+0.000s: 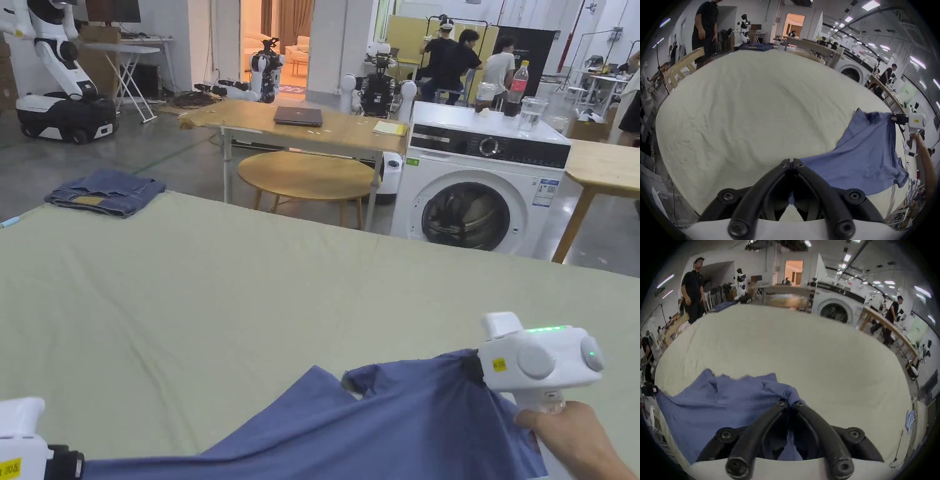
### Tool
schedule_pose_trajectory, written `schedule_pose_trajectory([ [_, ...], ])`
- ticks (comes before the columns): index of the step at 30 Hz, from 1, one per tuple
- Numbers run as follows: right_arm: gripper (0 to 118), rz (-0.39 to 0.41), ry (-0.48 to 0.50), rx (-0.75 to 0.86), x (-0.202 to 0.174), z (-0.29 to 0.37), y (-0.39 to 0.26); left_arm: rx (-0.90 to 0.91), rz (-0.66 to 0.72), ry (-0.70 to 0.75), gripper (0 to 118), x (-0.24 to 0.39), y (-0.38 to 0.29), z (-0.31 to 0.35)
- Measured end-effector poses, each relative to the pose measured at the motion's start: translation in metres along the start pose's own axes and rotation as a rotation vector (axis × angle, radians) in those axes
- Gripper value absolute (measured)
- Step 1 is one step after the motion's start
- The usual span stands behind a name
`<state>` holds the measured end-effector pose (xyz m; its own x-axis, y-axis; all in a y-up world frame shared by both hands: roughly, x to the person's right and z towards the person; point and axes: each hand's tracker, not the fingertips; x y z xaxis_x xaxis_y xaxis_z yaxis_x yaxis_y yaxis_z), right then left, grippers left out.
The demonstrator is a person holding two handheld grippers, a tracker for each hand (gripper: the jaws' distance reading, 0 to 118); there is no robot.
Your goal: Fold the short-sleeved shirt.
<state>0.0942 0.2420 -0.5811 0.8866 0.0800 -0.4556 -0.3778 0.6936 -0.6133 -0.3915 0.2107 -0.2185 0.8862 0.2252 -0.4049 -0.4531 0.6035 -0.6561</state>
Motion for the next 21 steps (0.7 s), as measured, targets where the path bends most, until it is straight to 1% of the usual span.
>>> schedule_pose_trajectory([
  [2,3,-0.013,-0.029,0.054,0.000,0.031,0.006,0.033,0.011,-0.037,0,0.002,0.012,0.011],
  [4,3,-0.022,-0.065,0.115,0.001,0.064,0.011,0.083,-0.014,-0.037,0,0.008,0.027,0.023],
  [5,3,-0.031,-0.072,0.138,0.001,0.081,0.013,0.104,-0.026,-0.047,0,0.012,0.036,0.028],
  [8,3,-0.040,-0.134,0.224,0.011,0.129,0.024,0.167,-0.055,-0.083,0,0.029,0.069,0.047],
  [16,3,-0.144,-0.238,0.430,0.059,0.243,0.065,0.345,-0.203,-0.117,0,0.097,0.187,0.104],
  [21,3,-0.150,-0.304,0.513,0.082,0.292,0.091,0.453,-0.274,-0.113,0,0.143,0.253,0.134],
])
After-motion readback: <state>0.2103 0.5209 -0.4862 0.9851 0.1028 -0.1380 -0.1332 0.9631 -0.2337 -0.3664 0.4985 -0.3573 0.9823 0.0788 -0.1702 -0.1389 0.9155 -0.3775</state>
